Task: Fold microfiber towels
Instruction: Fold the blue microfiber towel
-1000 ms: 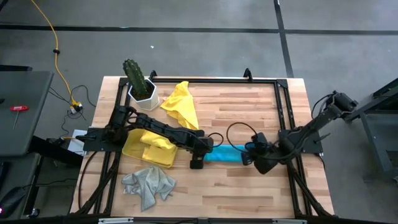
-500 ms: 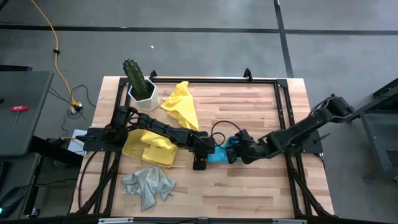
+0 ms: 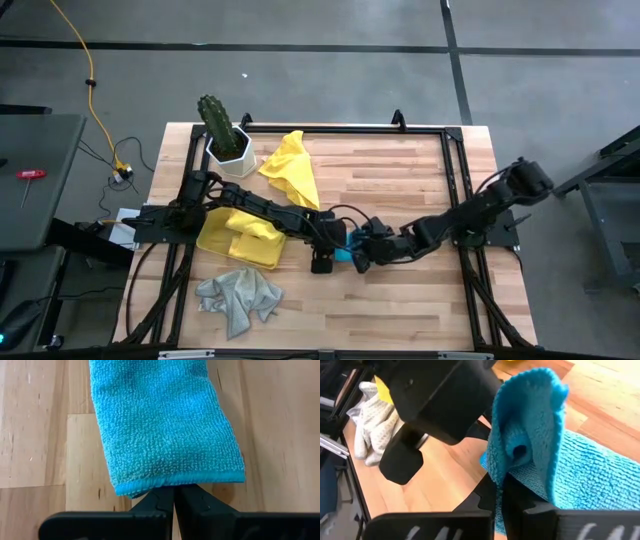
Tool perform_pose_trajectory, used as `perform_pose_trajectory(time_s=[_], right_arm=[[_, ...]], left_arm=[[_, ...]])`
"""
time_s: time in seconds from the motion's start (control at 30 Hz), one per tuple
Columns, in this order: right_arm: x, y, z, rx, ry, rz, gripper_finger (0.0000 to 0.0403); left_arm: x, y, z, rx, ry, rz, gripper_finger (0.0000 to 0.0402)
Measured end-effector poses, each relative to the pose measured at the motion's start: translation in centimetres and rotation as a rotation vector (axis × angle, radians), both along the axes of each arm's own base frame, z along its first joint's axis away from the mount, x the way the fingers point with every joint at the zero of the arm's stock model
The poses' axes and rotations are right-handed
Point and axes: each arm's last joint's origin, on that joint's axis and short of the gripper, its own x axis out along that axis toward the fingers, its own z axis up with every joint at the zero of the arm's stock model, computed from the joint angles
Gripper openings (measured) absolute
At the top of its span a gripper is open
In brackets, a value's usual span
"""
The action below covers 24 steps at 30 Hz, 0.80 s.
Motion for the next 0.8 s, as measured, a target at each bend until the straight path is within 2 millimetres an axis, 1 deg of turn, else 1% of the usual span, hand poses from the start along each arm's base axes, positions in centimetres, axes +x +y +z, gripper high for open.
perform_pose_trajectory(time_s=[0.3, 0.4, 0.5, 0.67, 0.8], right_arm=[[0.6, 0.3, -1.4, 0.002, 0.019, -0.007, 0.0001], [0.8, 0.2, -1.5, 0.005, 0.016, -0.010, 0.0012], [1.0, 0.0, -1.4, -0.007, -0.008, -0.016, 0.0043], [1.6, -0.7, -1.0, -0.022, -0.058, -0.056, 0.0114], [1.6, -0.9, -0.8, -0.060, -0.058, -0.005, 0.0154]], left_arm=[[-0.1, 0.0, 0.0, -0.018, 0.011, 0.030, 0.0000], [-0.1, 0.0, 0.0, -0.018, 0.011, 0.030, 0.0000], [-0.1, 0.0, 0.1, -0.018, 0.010, 0.030, 0.0000], [-0.1, 0.0, 0.1, -0.028, 0.008, 0.049, 0.0000], [-0.1, 0.0, 0.1, -0.032, 0.014, 0.053, 0.0000]])
